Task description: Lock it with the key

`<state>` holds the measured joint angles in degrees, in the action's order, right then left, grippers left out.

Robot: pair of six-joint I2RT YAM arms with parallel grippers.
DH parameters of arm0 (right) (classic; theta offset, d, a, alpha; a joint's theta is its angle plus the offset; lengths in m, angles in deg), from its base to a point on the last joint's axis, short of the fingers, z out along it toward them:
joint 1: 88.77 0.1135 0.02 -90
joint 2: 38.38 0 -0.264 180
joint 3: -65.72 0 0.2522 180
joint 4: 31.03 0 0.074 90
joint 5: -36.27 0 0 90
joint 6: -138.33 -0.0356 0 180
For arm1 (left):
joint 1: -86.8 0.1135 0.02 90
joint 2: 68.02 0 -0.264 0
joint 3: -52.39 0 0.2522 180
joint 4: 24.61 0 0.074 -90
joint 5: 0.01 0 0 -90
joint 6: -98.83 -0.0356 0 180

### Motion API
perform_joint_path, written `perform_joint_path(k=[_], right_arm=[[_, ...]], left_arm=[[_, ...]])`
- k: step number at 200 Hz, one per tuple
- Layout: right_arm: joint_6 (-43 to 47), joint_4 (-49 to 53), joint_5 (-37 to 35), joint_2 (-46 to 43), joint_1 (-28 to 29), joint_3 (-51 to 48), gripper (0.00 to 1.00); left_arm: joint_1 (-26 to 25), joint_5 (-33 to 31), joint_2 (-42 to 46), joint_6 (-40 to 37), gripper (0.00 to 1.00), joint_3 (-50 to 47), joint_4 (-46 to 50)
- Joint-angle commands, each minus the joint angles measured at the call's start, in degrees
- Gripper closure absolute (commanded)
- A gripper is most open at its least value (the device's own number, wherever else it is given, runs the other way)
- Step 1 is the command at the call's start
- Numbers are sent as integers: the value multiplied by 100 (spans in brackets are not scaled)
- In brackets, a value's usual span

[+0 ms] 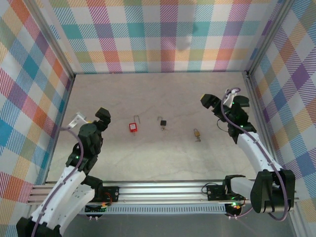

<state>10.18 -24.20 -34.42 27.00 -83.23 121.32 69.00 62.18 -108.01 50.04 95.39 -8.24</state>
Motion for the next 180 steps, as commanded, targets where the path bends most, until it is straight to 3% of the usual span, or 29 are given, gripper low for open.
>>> perform_joint_path(k=[1, 23, 66, 136, 180], right_arm=[[747, 931, -766, -155, 650, 324, 1], [1051, 1369, -1429, -149, 1144, 419, 1], [965, 1355, -1817, -174, 1399, 148, 2], [1187, 1318, -2067, -219, 1609, 87, 1], [1269, 1332, -1939, -228, 1616, 108, 1]], left_arm=[[-4, 495, -588, 36, 0, 404, 903], [-54, 708, -1330, -53, 0, 851, 1237], [-257, 1042, -2553, -324, 0, 1651, 2053], [-1007, 621, -3953, -625, 0, 2747, 2841], [-1067, 909, -4659, -647, 0, 3029, 2989]])
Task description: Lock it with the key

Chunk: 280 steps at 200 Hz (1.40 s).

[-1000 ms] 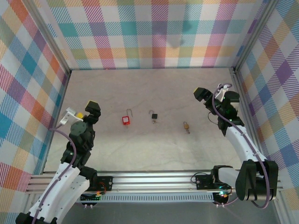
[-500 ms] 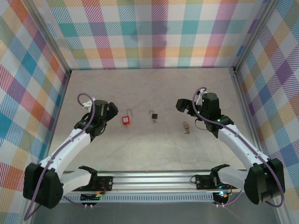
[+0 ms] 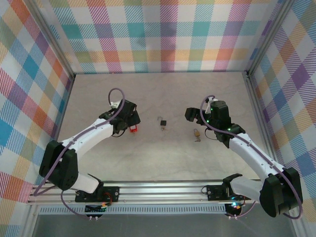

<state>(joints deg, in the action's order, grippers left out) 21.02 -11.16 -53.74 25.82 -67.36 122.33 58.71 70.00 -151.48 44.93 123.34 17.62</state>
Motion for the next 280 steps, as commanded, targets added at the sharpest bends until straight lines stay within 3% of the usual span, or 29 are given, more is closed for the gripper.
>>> perform_joint_path(k=[1, 190, 280], right_arm=[[184, 29, -7, -114, 30, 6, 1], [208, -44, 236, 114, 69, 39, 1], [477, 370, -47, 200, 216, 256, 1]], left_arm=[[-42, 136, -320, -137, 0, 241, 408], [-56, 740, -1378, -101, 0, 275, -198], [-47, 757, -1634, -138, 0, 574, -9]])
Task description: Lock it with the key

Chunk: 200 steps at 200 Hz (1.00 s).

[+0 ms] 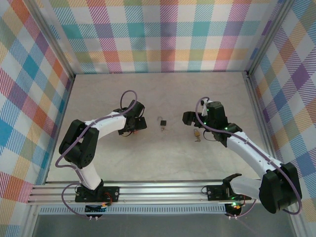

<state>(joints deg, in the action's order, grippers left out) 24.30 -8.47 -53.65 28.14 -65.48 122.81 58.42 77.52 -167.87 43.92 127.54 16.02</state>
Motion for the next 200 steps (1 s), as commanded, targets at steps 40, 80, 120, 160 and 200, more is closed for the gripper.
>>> perform_joint_path(k=[40, 80, 120, 160, 200], right_arm=[[119, 71, 23, 56, 60, 243, 1], [109, 109, 15, 98, 119, 279, 1], [121, 82, -8, 114, 154, 267, 1], [124, 81, -17, 142, 187, 278, 1], [136, 56, -43, 176, 202, 278, 1]], left_arm=[[-18, 12, -25, -20, 0, 242, 185], [-1, -59, -42, -101, 0, 260, 261], [46, -37, -152, -112, 1, 285, 196], [89, -92, -319, -130, 9, 339, 207], [114, -155, -394, -160, 17, 343, 178]])
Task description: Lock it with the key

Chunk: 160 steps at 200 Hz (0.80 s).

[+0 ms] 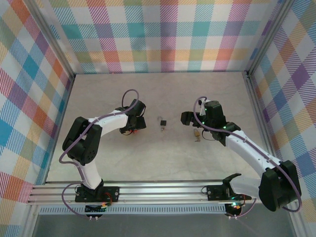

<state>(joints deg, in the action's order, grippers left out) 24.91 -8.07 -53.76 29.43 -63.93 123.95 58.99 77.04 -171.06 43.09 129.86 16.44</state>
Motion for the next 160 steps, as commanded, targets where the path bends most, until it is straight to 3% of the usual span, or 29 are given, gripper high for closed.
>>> perform_joint_path(k=[1, 87, 160], right_arm=[[79, 24, -32, 47, 47, 166, 1], [76, 36, -48, 112, 100, 195, 1], [75, 34, -93, 127, 144, 196, 1]], left_arm=[[61, -109, -71, -77, 17, 110, 136], [92, -226, -156, -123, 31, 11, 35], [92, -238, -216, -139, 35, -25, -30]])
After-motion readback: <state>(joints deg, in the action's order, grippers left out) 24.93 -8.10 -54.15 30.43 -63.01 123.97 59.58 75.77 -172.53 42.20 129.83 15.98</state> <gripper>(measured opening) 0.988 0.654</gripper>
